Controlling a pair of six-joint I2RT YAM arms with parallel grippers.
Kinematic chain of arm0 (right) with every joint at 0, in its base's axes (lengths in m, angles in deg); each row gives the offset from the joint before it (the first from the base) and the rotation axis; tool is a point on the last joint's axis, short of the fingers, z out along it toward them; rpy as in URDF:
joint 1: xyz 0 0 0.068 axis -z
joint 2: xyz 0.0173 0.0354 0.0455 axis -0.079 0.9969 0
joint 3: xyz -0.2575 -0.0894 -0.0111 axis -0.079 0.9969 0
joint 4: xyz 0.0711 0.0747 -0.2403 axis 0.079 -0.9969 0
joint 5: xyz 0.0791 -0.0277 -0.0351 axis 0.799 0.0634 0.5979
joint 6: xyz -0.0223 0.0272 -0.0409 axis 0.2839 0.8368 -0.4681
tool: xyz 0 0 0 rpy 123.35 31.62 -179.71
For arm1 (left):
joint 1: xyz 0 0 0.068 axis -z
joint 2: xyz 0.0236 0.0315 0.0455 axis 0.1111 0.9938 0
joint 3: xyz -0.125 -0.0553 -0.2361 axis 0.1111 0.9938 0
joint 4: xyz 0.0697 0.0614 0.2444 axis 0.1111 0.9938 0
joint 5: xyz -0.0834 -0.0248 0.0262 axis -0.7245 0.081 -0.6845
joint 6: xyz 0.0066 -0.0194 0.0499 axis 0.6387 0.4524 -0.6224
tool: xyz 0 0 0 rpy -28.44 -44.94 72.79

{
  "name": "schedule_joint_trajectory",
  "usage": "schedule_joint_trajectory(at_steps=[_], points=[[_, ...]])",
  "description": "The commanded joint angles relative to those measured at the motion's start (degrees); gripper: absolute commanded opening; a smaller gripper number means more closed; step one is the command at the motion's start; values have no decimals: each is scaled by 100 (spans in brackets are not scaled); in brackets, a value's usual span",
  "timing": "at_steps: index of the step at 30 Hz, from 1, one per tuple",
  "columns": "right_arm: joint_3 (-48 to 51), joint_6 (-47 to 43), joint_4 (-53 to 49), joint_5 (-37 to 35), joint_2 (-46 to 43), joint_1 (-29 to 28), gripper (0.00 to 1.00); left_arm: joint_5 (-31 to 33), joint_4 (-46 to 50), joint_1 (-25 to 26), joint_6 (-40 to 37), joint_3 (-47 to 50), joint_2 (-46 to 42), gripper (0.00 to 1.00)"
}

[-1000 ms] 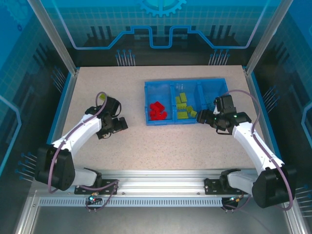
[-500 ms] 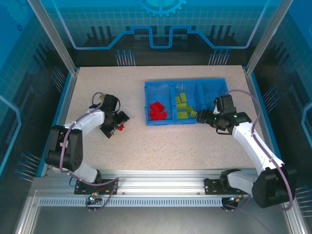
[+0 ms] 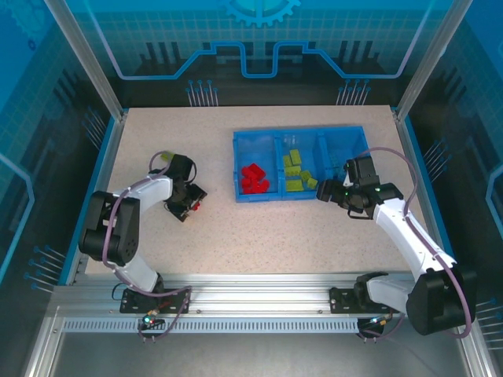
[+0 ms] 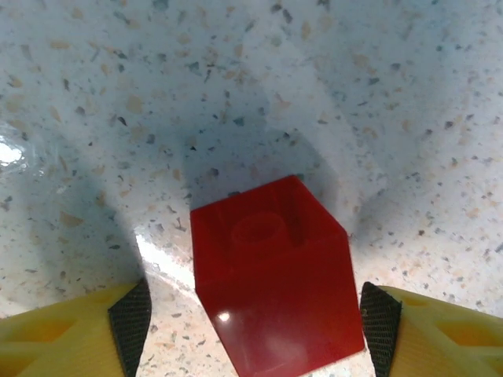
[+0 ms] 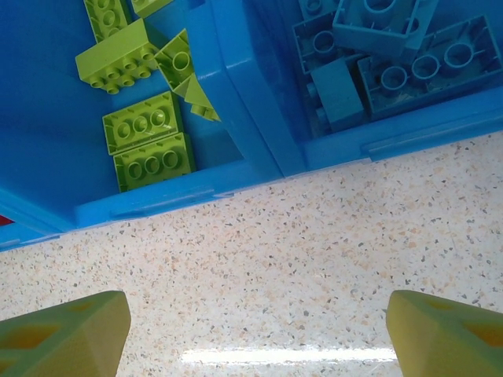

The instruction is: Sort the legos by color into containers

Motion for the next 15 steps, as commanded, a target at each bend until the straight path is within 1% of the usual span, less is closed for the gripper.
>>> schedule_joint_trajectory(at_steps=[1,3,4,6,7,10,12,14,15], points=[[55,-24,8,-6,-76,63,86,-67,-137,-49,39,36,197,65],[54,-28,-9,-8,-94,68,86,-91,-169,-49,2,-8,290,53],[53,-28,-18,-19,-107,65,86,-99,-197,-49,-1,-9,302,45],[59,-33,-27,-26,-139,73,86,-94,-268,-49,-2,12,244,34],[53,-37,-27,-34,-150,76,86,-70,-266,-49,-27,0,203,30],[50,-28,-27,-11,-149,75,86,-77,-264,-49,-202,-88,23,24],[46,-19,-18,9,-144,69,86,-88,-269,25,-366,-219,-190,23],[47,-9,-16,19,-131,71,86,37,-254,223,-600,-475,-481,23],[50,2,-9,29,-124,64,86,183,-207,429,-780,-695,-603,23]])
